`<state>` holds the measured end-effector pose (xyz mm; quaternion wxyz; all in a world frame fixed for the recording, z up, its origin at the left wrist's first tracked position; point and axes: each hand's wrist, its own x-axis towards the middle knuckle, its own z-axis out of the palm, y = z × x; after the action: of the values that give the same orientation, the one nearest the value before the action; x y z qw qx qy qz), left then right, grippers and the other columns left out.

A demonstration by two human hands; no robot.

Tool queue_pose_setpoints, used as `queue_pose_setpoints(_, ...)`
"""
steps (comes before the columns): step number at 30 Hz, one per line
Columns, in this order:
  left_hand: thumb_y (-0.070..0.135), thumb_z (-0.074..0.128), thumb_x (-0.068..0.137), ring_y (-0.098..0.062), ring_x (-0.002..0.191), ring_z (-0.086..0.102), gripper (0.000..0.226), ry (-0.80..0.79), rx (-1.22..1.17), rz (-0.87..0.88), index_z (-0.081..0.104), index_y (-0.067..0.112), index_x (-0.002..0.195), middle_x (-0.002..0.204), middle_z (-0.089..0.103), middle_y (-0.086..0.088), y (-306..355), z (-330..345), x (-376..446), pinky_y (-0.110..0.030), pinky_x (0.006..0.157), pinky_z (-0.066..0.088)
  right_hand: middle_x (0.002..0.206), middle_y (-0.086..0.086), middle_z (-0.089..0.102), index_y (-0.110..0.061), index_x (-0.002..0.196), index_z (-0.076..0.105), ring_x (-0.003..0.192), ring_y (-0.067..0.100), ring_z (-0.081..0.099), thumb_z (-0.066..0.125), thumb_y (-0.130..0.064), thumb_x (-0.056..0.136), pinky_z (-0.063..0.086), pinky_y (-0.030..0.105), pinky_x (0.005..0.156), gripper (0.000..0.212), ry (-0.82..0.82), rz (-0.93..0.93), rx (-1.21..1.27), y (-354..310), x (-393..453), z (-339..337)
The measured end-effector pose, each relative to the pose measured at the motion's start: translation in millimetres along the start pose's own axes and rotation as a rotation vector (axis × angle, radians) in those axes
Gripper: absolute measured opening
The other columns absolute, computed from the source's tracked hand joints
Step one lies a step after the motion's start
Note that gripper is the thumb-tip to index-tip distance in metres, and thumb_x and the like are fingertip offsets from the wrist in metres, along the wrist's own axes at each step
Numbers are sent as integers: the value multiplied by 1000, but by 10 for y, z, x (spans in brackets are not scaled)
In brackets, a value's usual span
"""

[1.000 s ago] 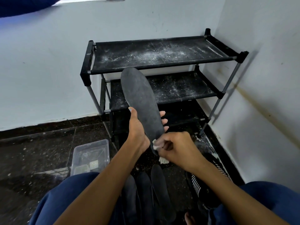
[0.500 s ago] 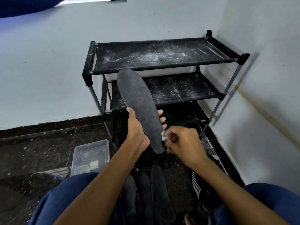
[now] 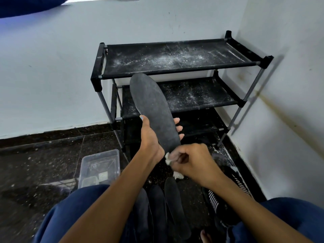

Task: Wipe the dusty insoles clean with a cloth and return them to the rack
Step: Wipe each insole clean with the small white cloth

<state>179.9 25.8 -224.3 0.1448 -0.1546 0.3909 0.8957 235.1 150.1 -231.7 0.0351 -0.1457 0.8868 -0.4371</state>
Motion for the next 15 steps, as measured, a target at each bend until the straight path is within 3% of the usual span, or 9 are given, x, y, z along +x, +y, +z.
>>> queue_pose_setpoints(4,70,11,90,-29,79,65,84,2,-7,9,63,5,105,92,72,-14,2,-6,19,-50,83,51,67,-6,67,-19,79,72,57,5,63,74,-15,75,55,28,62,6,281,48,-85,129,85,-43)
queue_pose_setpoints(9,70,13,90,-29,85,65,82,11,10,-20,64,6,101,94,73,-14,-21,-19,9,-49,82,52,72,-4,70,-14,81,74,65,7,64,74,-7,72,54,26,67,11,49,-75,-27,-12,-29,51)
queue_pose_setpoints(13,67,10,91,-31,83,65,82,-22,37,-10,62,5,107,94,72,-16,-20,-19,17,-47,81,53,75,-1,68,-17,82,73,61,8,64,72,-14,76,55,34,65,6,334,-23,-78,115,98,-40)
queue_pose_setpoints(15,67,10,92,-31,82,64,82,-29,51,-19,63,4,102,92,72,-17,-33,-9,14,-48,83,52,76,-2,68,-17,83,74,62,6,64,72,-11,76,55,28,65,10,326,-60,-72,83,80,-24)
